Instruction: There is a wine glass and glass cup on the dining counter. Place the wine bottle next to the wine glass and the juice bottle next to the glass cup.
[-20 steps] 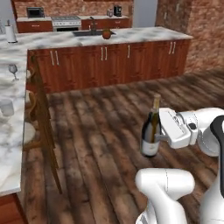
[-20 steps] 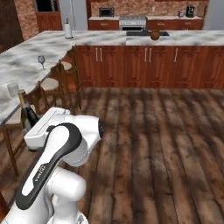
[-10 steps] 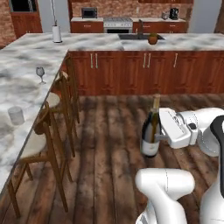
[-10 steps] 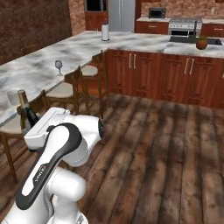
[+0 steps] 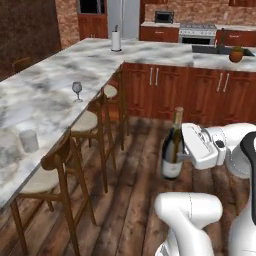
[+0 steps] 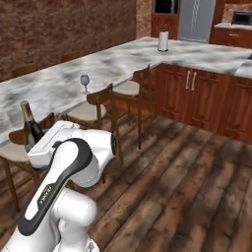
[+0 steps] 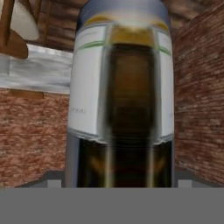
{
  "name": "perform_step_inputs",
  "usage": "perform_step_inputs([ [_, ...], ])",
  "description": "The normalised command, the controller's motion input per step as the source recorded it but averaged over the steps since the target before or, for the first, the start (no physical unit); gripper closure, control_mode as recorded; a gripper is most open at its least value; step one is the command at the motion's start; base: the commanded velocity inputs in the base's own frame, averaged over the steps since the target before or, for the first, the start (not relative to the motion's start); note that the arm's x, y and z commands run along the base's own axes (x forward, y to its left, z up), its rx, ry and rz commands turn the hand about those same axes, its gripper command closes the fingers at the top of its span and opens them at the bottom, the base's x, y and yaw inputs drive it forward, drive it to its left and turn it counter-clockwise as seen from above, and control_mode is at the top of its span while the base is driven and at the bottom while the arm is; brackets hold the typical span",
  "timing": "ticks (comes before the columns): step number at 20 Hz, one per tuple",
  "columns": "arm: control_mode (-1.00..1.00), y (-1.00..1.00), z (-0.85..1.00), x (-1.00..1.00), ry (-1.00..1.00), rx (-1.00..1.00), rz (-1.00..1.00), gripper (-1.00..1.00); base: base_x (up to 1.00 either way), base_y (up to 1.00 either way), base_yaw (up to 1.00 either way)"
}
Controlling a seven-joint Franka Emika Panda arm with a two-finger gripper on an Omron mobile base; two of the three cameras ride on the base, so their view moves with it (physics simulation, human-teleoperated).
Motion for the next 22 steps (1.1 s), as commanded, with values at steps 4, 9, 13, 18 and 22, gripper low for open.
perform_step_inputs([
  [4,1.00,0.00,0.00,0.00,0.00,0.00,0.00,1.00,0.61,-0.65,0.49],
  [9,1.00,0.00,0.00,0.00,0.00,0.00,0.00,1.00,0.33,-0.74,0.48],
  [13,1.00,0.00,0.00,0.00,0.00,0.00,0.00,1.00,0.17,-0.67,0.48],
  [18,1.00,0.00,0.00,0.00,0.00,0.00,0.00,1.00,0.11,-0.64,0.46],
  [22,1.00,0.00,0.00,0.00,0.00,0.00,0.00,1.00,0.05,-0.56,0.41],
])
